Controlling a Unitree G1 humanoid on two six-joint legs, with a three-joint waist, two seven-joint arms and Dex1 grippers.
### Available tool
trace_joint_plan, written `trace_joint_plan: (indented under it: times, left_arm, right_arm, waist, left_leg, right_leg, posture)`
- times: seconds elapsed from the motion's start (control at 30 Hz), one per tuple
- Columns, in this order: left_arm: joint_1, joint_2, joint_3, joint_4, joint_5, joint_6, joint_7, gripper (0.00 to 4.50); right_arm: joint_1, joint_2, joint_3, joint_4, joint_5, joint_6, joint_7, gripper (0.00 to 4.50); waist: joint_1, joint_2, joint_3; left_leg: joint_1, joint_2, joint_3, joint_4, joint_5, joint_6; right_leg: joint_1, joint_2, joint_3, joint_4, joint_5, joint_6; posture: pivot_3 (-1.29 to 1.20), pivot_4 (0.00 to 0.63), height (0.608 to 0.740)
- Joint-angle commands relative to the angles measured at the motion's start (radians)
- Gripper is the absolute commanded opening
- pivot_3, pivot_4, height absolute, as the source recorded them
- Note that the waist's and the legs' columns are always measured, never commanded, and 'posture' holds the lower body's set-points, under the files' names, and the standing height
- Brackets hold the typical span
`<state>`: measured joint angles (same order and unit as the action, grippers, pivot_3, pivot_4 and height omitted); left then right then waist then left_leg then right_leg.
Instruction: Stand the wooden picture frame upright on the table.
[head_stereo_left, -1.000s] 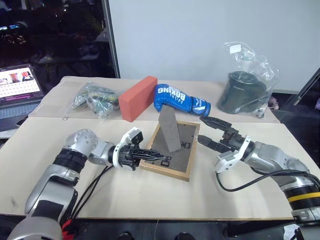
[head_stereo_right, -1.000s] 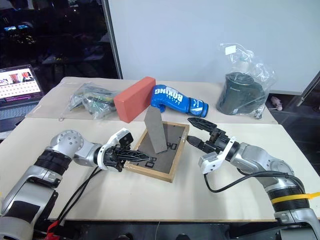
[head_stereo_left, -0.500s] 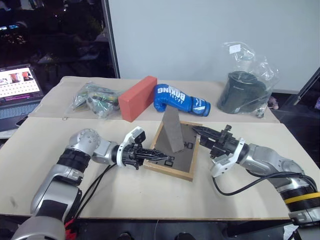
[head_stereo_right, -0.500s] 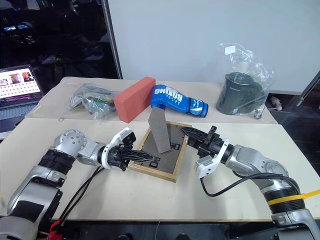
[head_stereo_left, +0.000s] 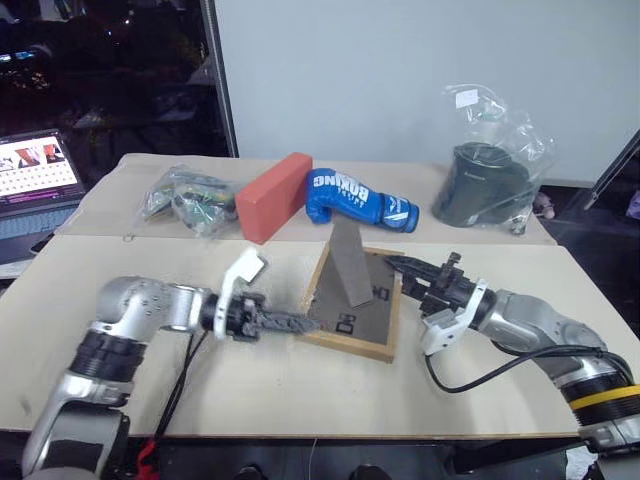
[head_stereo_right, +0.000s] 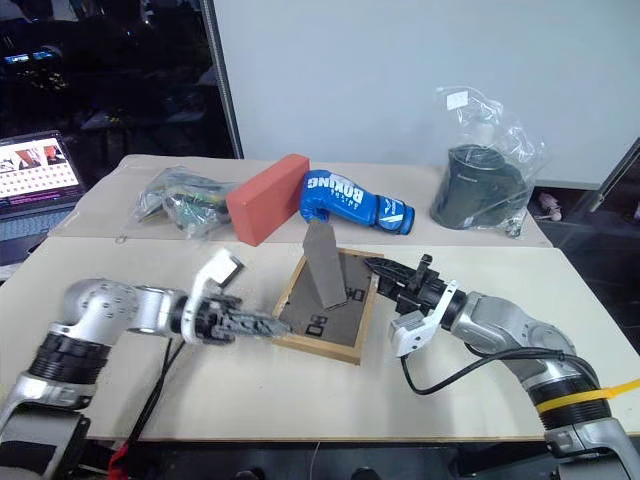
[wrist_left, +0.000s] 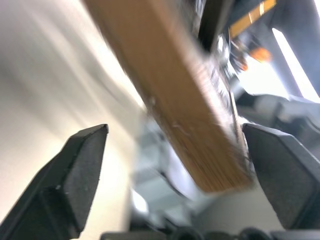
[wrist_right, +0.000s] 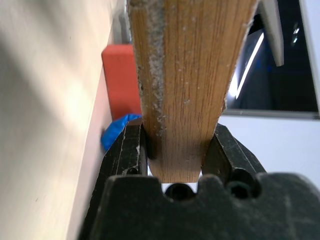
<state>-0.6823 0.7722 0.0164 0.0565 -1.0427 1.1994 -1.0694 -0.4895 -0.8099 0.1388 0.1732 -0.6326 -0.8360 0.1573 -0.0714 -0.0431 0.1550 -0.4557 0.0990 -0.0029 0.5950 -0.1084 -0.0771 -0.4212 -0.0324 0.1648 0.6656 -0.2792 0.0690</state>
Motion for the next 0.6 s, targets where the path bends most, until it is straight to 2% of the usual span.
trace_joint_plan:
  times: [0.03, 0.1, 0.13, 0.2, 0.23, 0.3, 0.37, 0.5, 0.6]
  left_arm:
    - [0.043, 0.034, 0.204, -0.045, 0.032, -0.187, -0.006, 4.50]
    - [0.100, 0.030, 0.260, -0.101, 0.074, -0.300, -0.018, 4.50]
    - [0.121, 0.032, 0.267, -0.116, 0.085, -0.320, -0.027, 4.50]
    - [0.135, 0.031, 0.266, -0.118, 0.093, -0.329, -0.032, 4.50]
    - [0.118, 0.024, 0.256, -0.080, 0.084, -0.297, -0.021, 4.50]
    - [0.138, -0.004, 0.203, -0.118, 0.180, -0.393, 0.010, 4.50]
    - [0.157, -0.025, 0.174, -0.158, 0.243, -0.460, 0.034, 4.50]
    - [0.184, -0.083, 0.159, -0.185, 0.325, -0.559, 0.103, 4.50]
    - [0.227, -0.135, 0.110, -0.253, 0.419, -0.622, 0.190, 4.50]
  right_arm:
    - [-0.048, -0.017, 0.007, 0.037, 0.182, 0.038, 0.134, 1.20]
    - [-0.060, 0.010, 0.031, 0.053, 0.377, 0.149, 0.305, 1.20]
    - [-0.058, 0.039, 0.035, 0.035, 0.530, 0.289, 0.430, 1.20]
    - [-0.055, 0.070, 0.031, -0.002, 0.722, 0.476, 0.588, 1.20]
    - [-0.058, 0.089, 0.014, -0.029, 0.827, 0.599, 0.644, 1.20]
    - [-0.091, 0.126, -0.032, -0.044, 1.036, 0.966, 0.717, 1.20]
    - [-0.123, 0.148, -0.065, -0.034, 1.133, 1.175, 0.730, 1.20]
    - [-0.201, 0.216, -0.162, 0.011, 1.239, 1.378, 0.650, 1.20]
    - [-0.268, 0.261, -0.184, 0.104, 1.257, 1.537, 0.604, 1.20]
  waist:
    - [0.000, 0.000, 0.000]
    - [0.001, 0.000, 0.000]
    - [0.002, 0.000, 0.000]
    - [0.002, 0.000, 0.000]
    - [0.005, 0.000, 0.000]
    - [0.009, 0.000, 0.000]
    - [0.015, 0.000, 0.000]
    - [0.023, 0.000, 0.000]
    - [0.024, 0.001, 0.000]
  left_leg:
    - [0.000, 0.000, 0.000, 0.000, 0.000, 0.000]
    - [0.001, 0.000, 0.000, 0.000, 0.000, 0.000]
    - [0.001, 0.000, 0.000, 0.000, 0.000, 0.000]
    - [0.002, 0.000, 0.000, 0.000, 0.000, 0.000]
    - [0.001, 0.000, 0.000, 0.000, 0.000, 0.000]
    - [0.001, 0.000, -0.002, 0.002, 0.000, 0.000]
    - [0.001, 0.000, -0.002, 0.003, 0.000, 0.000]
    - [0.000, 0.000, -0.002, 0.003, 0.000, 0.001]
    - [-0.001, 0.001, -0.002, 0.002, 0.000, 0.001]
  right_leg:
    - [0.000, 0.000, 0.000, 0.000, 0.000, 0.000]
    - [0.001, 0.000, 0.000, 0.000, 0.000, 0.000]
    - [0.002, -0.001, -0.001, -0.001, 0.000, 0.000]
    - [0.004, -0.001, -0.001, -0.001, 0.000, 0.000]
    - [0.004, -0.001, -0.001, -0.001, 0.000, 0.000]
    - [0.005, -0.001, -0.004, -0.001, 0.000, 0.000]
    - [0.006, -0.001, -0.004, -0.001, 0.000, 0.000]
    - [0.003, -0.001, -0.004, 0.000, 0.000, 0.000]
    - [0.002, 0.000, -0.004, 0.000, 0.000, 0.000]
  posture:
    - [0.00, 0.150, 0.727]
    - [0.00, 0.150, 0.727]
    - [0.00, 0.150, 0.727]
    - [0.00, 0.150, 0.727]
    - [0.00, 0.150, 0.727]
    - [0.00, 0.150, 0.727]
    - [0.00, 0.150, 0.727]
    - [0.00, 0.150, 0.727]
    - [0.00, 0.150, 0.727]
